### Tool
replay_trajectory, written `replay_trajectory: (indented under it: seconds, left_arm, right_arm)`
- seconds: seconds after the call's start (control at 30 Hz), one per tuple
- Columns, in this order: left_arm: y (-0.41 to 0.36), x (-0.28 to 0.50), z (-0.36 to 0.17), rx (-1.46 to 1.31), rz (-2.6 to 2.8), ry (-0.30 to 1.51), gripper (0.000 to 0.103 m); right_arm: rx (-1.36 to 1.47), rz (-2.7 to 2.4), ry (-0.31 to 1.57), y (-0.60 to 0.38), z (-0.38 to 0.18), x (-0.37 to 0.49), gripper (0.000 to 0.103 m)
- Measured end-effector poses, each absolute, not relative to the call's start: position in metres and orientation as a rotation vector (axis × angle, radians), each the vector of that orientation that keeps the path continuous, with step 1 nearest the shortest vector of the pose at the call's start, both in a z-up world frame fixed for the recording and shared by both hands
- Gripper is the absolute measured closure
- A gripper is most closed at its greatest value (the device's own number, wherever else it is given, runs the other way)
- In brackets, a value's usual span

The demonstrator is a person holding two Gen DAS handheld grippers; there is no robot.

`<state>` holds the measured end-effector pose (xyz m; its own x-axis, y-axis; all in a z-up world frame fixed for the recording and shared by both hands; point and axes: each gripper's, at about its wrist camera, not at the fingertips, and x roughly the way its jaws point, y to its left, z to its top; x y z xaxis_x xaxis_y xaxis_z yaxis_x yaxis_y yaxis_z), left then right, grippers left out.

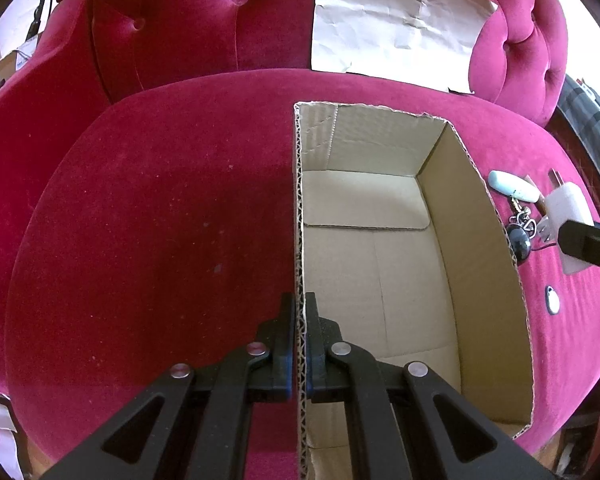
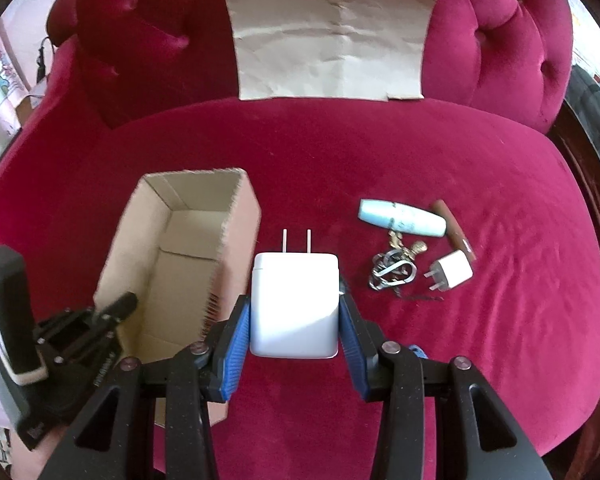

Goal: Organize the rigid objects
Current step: 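Carry the large white charger with the right tool over the box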

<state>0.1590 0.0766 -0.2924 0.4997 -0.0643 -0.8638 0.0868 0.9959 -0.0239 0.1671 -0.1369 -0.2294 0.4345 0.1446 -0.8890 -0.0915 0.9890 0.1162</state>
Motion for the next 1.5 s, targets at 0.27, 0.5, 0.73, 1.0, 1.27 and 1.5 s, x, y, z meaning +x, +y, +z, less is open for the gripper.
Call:
replay_trajectory:
  seconds: [0.27, 0.5, 0.73, 1.0, 1.27, 1.5]
  left_arm:
    - [0.078, 0.159, -0.292, 0.021, -0.095, 1.042, 0.100]
    - [0.081, 0.160, -0.292, 0.011, -0.104, 1.046, 0.100]
    - [0.083, 0.160, -0.292, 0.016, -0.113, 1.044, 0.100]
    - [0.084, 0.160, -0.293, 0.015, -0.122, 1.043, 0.100]
    - [0.086, 0.160, -0.293, 0.006, -0.129, 1.044, 0.100]
    - [0.088, 0.161, -0.293, -0.003, -0.134, 1.045, 0.100]
  right_arm:
    - [0.051, 0.204, 1.081, -0.115, -0.228, 0.170, 0.057]
    - [0.042, 0.252, 1.072, -0.094, -0.234, 0.173, 0.057]
    - [0.042, 0.280, 1.060, -0.082, -0.243, 0.175, 0.057]
    - [0.055, 0.312, 1.055, -0.073, -0.246, 0.176, 0.057]
    - [0.067, 0.342, 1.048, -0.064, -0.248, 0.175, 0.057]
    - [0.067, 0.351, 1.058, -0.055, -0.251, 0.177, 0.057]
